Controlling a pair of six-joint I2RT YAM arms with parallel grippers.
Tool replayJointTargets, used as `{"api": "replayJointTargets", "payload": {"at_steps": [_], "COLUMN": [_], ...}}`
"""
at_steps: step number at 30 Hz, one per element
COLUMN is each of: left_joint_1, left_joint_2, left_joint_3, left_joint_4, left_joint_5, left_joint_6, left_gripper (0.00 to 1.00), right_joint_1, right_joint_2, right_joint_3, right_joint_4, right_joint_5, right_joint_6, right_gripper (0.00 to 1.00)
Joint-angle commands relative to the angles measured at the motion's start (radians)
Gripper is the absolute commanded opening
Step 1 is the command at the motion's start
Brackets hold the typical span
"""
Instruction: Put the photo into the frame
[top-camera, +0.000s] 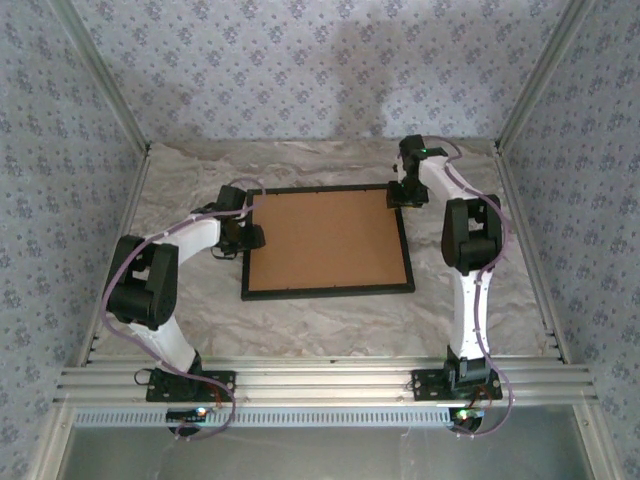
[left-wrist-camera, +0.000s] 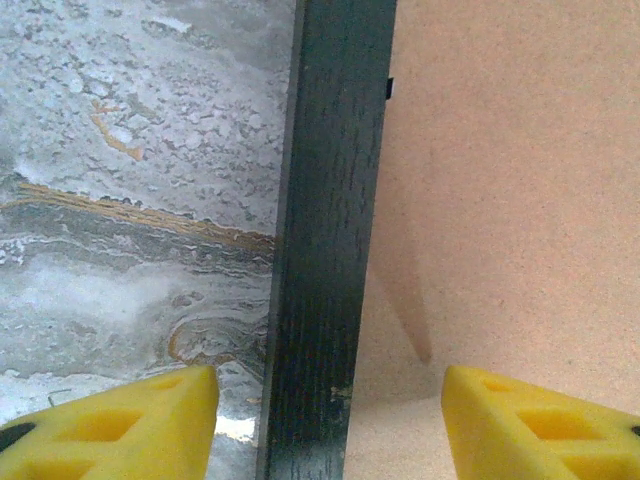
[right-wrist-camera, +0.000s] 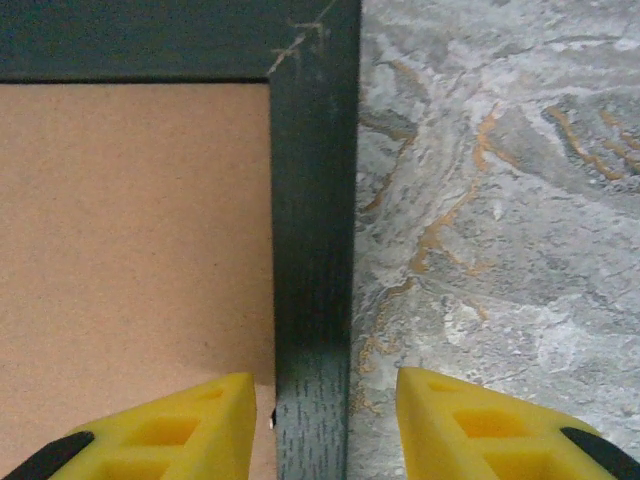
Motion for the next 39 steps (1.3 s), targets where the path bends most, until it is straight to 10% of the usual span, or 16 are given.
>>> {"api": "replayJointTargets", "payload": {"at_steps": [1, 39], "left_joint_1": [-0.013, -0.022], "left_joint_2": [0.018, 0.043], "left_joint_3": [0.030, 0.051], "left_joint_4": [-0.016, -0.035], "left_joint_5": [-0.010, -0.044], "left_joint_6": [0.013, 0.038], "left_gripper": [0.59, 0.49], "right_joint_1": [0.011, 0.004], "right_joint_2": [0.015, 0.035], "right_joint_3": [0.000, -0.065], "right_joint_4": [-0.045, -0.013], "right_joint_5": [0.036, -0.019], "right_joint_6": [-0.012, 0.017], "right_gripper": [0.42, 0.44]}}
